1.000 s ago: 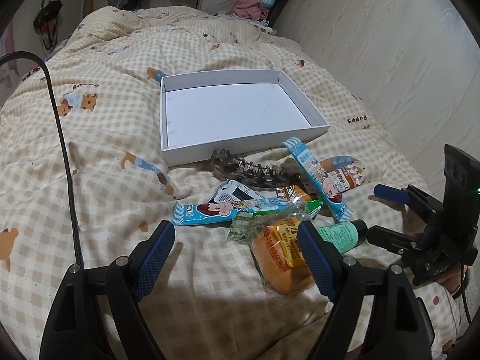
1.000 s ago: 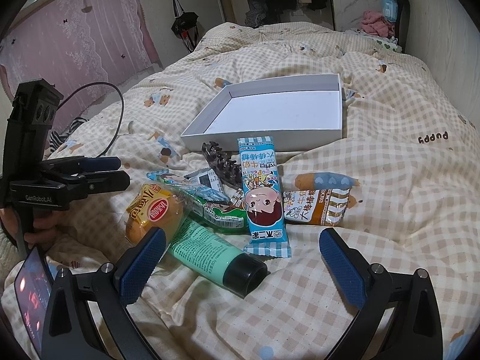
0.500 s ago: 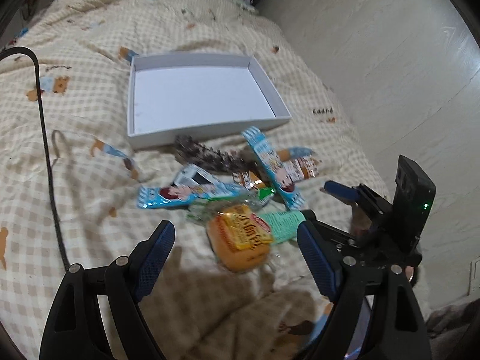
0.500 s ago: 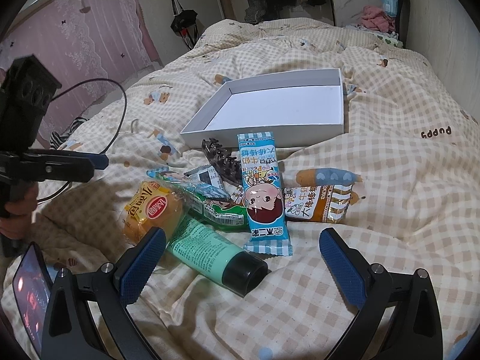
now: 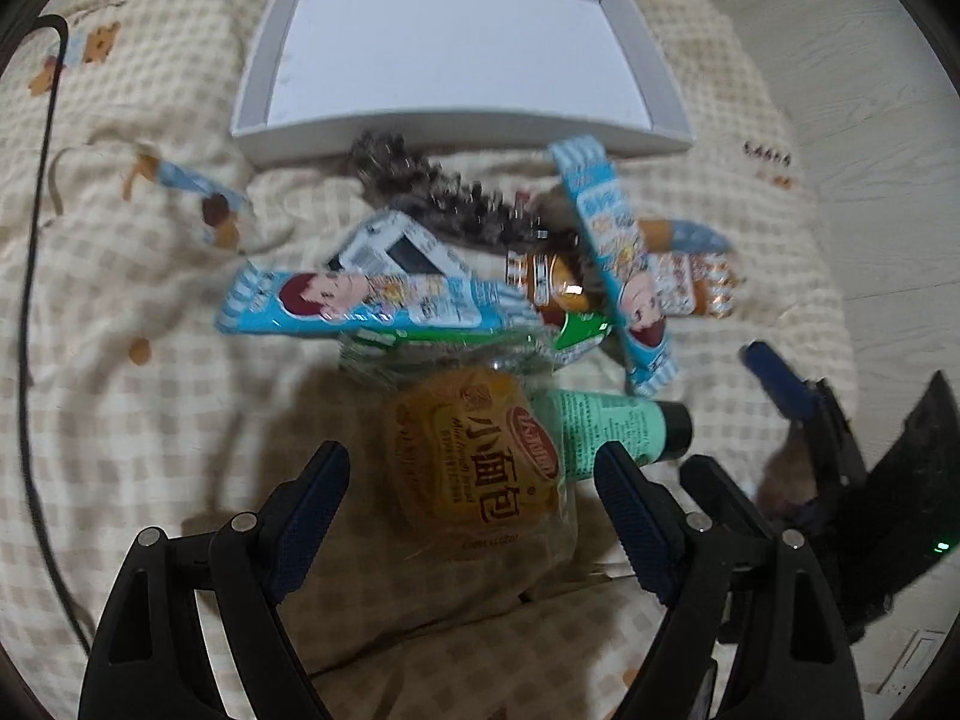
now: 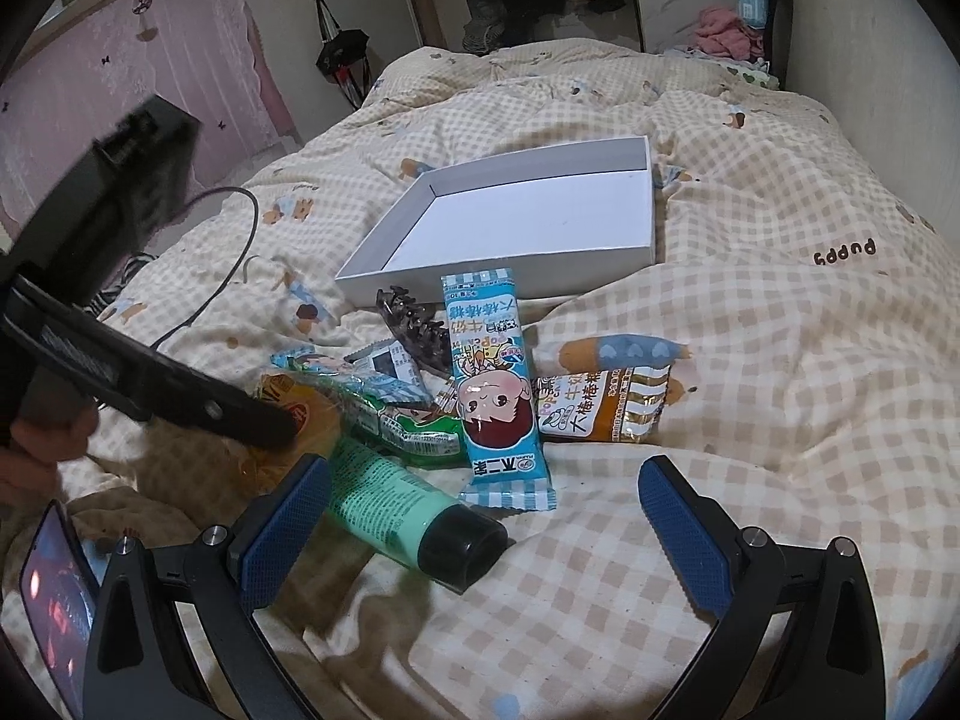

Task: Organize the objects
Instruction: 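Move the left gripper down toward the wrapped orange bread bun, then grasp the bread bun with the left gripper while the right gripper grasps the blue candy box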

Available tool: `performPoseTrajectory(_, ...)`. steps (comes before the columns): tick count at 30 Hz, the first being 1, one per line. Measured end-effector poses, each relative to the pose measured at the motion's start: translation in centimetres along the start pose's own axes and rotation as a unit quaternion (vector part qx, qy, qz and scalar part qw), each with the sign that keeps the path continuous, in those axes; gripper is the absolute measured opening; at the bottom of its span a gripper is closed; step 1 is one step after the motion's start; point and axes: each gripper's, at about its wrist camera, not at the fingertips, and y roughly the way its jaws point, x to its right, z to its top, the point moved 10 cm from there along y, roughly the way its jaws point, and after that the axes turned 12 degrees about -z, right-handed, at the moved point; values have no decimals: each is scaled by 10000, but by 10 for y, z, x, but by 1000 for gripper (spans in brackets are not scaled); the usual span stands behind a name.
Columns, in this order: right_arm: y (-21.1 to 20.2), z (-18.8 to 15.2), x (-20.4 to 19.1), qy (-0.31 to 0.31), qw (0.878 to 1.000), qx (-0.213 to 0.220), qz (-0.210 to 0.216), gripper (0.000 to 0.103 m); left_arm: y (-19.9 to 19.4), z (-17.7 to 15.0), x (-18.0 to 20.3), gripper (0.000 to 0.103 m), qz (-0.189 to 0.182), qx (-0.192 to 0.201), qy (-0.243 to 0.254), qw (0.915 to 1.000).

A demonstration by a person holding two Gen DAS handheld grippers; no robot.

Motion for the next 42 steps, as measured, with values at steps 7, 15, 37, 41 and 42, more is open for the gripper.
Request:
performPoseTrajectory(7, -1, 1, 0, 21, 10000, 20, 1, 103, 13, -7, -5, 84, -278, -238, -146, 9992)
performPoseTrajectory(15, -1, 1, 0, 17, 10000, 19, -1, 103, -58, -12, -20, 61, 3, 536, 364, 9979)
performPoseTrajectory(37, 5, -1, 0, 30, 10000, -83, 10, 103, -56, 4, -58, 61, 626, 1479, 848, 9834)
performPoseTrajectory(41, 4, -1, 0, 27, 10000, -86, 8, 103, -60, 33, -65, 59, 729, 1864, 533, 9783)
performPoseTrajectory(42, 5, -1, 0, 27, 10000, -88, 9, 103, -62, 41, -66, 59, 750, 2031, 481, 9751)
